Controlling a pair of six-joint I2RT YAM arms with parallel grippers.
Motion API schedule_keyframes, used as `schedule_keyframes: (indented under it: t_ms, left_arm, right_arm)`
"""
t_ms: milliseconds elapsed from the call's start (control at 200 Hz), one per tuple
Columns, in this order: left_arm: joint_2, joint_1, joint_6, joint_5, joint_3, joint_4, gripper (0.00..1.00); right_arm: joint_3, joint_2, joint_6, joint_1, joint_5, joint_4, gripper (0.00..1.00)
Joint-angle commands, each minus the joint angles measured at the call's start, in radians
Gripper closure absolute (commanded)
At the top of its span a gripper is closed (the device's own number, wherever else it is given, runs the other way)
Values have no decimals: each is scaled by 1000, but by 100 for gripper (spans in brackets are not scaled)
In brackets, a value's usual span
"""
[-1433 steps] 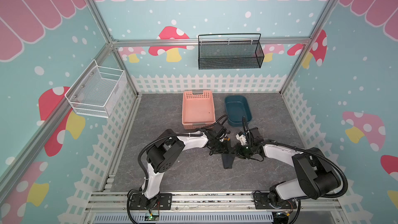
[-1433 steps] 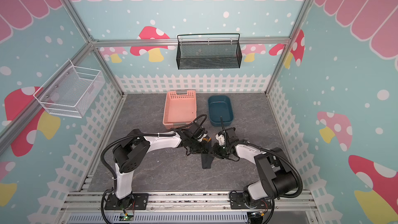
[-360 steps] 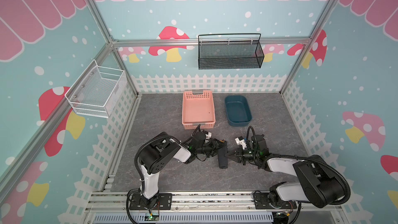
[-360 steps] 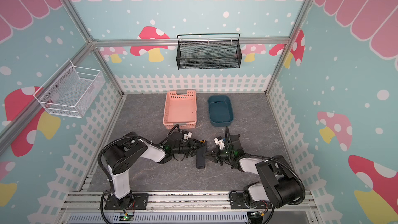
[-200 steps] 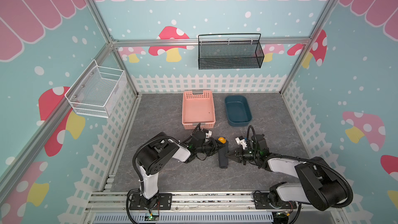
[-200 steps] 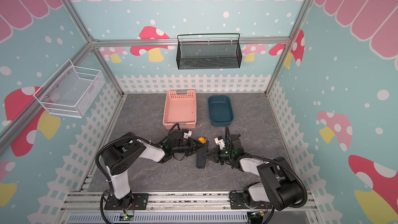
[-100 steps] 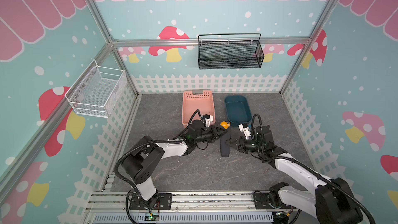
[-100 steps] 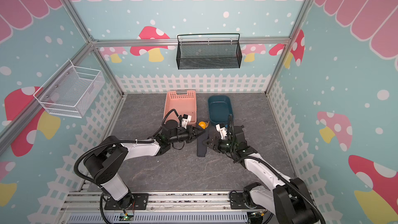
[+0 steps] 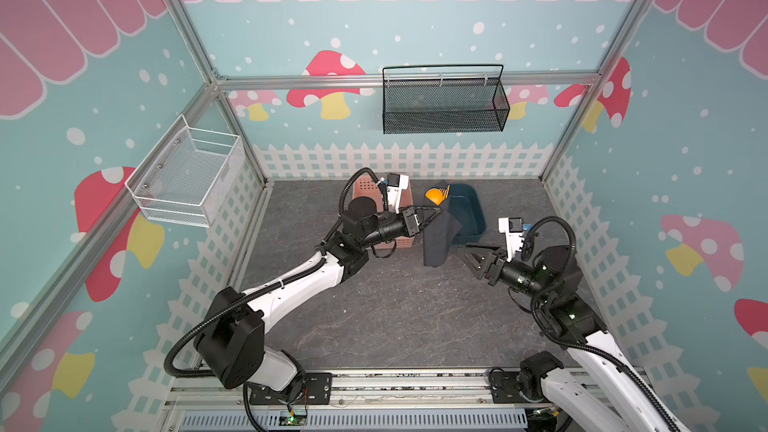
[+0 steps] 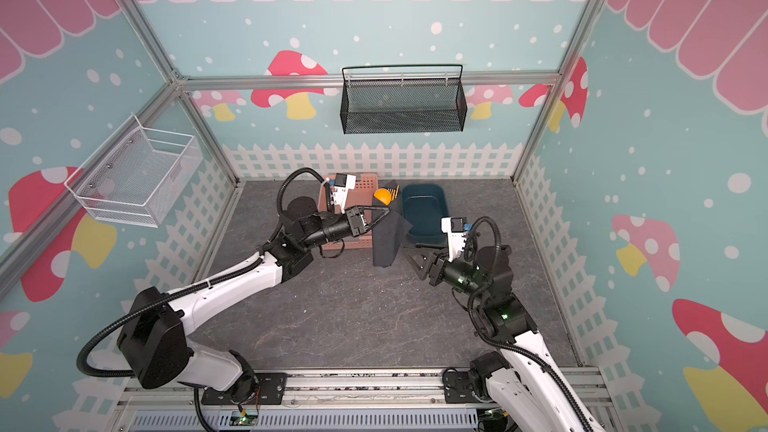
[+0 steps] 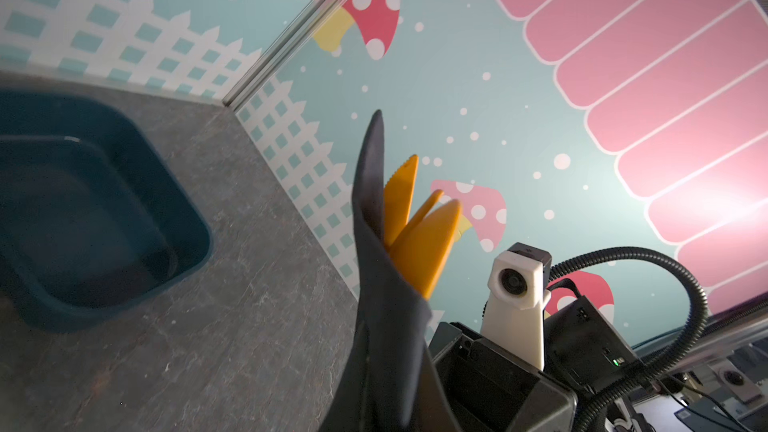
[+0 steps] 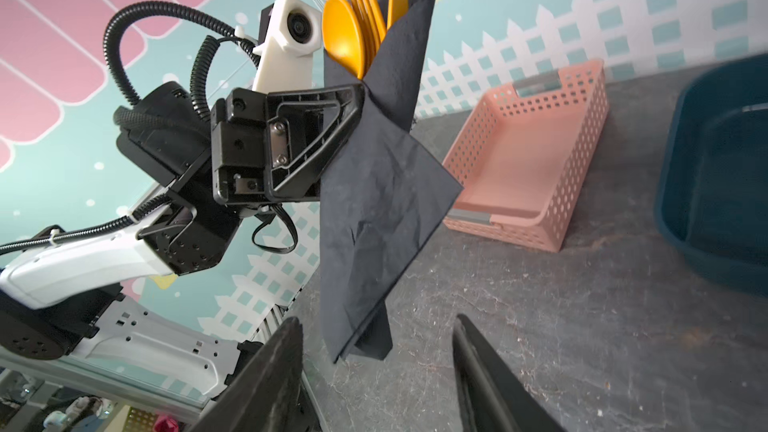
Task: Place the utensils on the paper napkin and roll it up
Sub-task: 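Lift the wrapped bundle upward with both grippers away from the table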
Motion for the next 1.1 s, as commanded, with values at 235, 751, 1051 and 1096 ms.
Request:
schedule_keyframes:
  t_ms: [235, 751, 1051, 1096]
  left_arm:
    - [-146, -2, 224, 27, 130, -101, 100]
    - [-213, -48, 267, -5, 182, -151, 100]
    - [-241, -70, 288, -37, 185, -163, 100]
    - [-244, -70, 290, -40, 182, -163, 100]
  right_arm:
    - [-83, 33, 96, 3, -141, 587, 28]
    - [83, 297, 49, 232, -107, 758, 25]
    - [120, 371, 74, 271, -103, 815, 37]
    - [116, 370, 76, 273, -103, 824, 42]
